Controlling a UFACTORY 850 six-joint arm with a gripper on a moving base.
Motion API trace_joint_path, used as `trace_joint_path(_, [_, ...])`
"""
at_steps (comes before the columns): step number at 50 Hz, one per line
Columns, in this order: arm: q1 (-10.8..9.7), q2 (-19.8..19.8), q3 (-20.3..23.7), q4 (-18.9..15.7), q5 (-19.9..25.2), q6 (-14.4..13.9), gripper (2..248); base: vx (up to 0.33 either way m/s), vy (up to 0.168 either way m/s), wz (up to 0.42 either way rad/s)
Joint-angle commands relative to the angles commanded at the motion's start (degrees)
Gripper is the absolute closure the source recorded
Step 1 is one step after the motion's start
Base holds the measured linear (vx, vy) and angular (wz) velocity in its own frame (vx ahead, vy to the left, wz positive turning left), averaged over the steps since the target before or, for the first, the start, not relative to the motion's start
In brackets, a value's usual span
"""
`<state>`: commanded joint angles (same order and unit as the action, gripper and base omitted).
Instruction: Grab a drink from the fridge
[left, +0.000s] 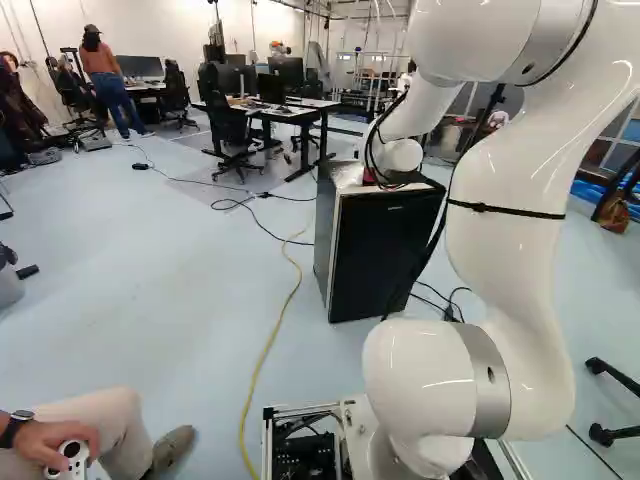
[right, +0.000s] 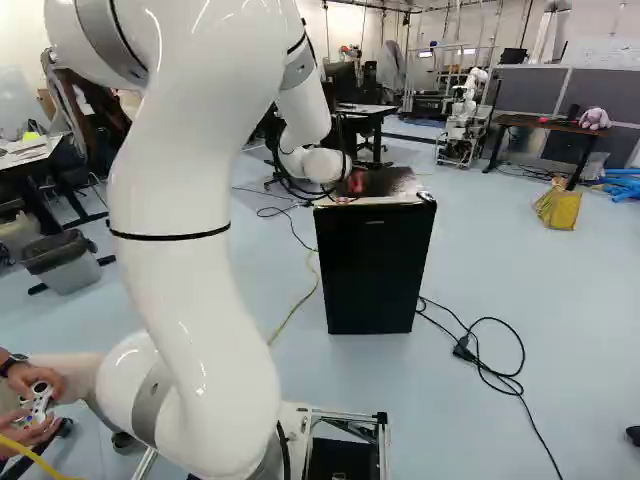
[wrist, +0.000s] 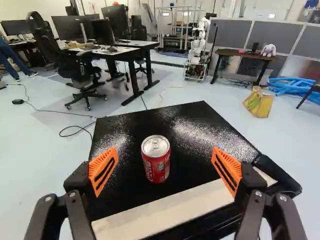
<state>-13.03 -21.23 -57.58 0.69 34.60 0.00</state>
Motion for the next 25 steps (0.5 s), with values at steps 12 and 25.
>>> trace_joint_path(12, [0.1,-2.5,-1.5,0.7,-0.4,0.0,3,0.000,0.000,0.000])
trace_joint_path(25, [0.3,-4.6,-3.2,0.7,-0.4,0.0,3,0.000,0.000,0.000])
